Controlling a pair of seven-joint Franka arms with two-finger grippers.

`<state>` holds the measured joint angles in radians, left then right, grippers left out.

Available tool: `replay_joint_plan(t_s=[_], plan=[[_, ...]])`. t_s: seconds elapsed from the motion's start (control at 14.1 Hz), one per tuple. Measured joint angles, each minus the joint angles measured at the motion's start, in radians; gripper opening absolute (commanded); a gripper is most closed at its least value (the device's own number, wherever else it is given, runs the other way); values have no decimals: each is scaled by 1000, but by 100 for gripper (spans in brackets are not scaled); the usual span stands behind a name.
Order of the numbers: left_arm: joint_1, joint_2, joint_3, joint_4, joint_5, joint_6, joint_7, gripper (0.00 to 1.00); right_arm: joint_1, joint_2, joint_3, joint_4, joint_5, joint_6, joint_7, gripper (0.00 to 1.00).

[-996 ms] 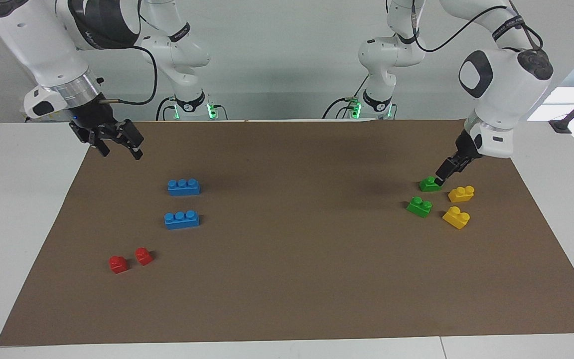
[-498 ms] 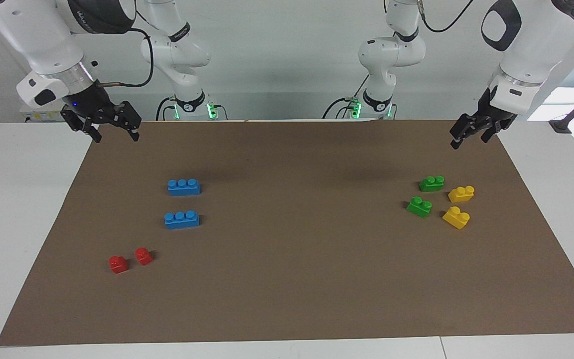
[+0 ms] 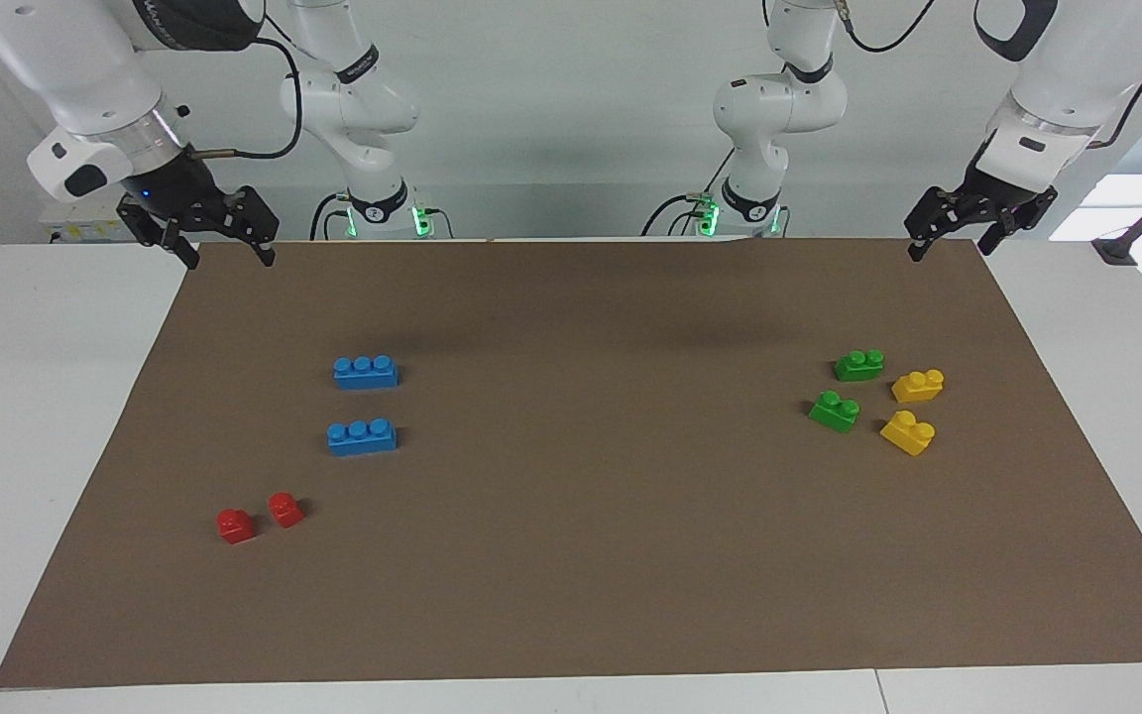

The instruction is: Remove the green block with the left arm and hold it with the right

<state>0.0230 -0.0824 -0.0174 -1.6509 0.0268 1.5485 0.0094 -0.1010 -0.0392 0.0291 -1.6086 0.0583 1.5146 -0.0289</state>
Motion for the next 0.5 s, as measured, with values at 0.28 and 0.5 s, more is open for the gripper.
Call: replay_joint_plan(t_s=[0.28,0.5], plan=[[0,0,-1,9,0,-22,0,100,3,0,0,0,-20,-9,0,100],[0,0,-1,9,0,-32,0,100,17,0,3,0,-65,-10,0,100]])
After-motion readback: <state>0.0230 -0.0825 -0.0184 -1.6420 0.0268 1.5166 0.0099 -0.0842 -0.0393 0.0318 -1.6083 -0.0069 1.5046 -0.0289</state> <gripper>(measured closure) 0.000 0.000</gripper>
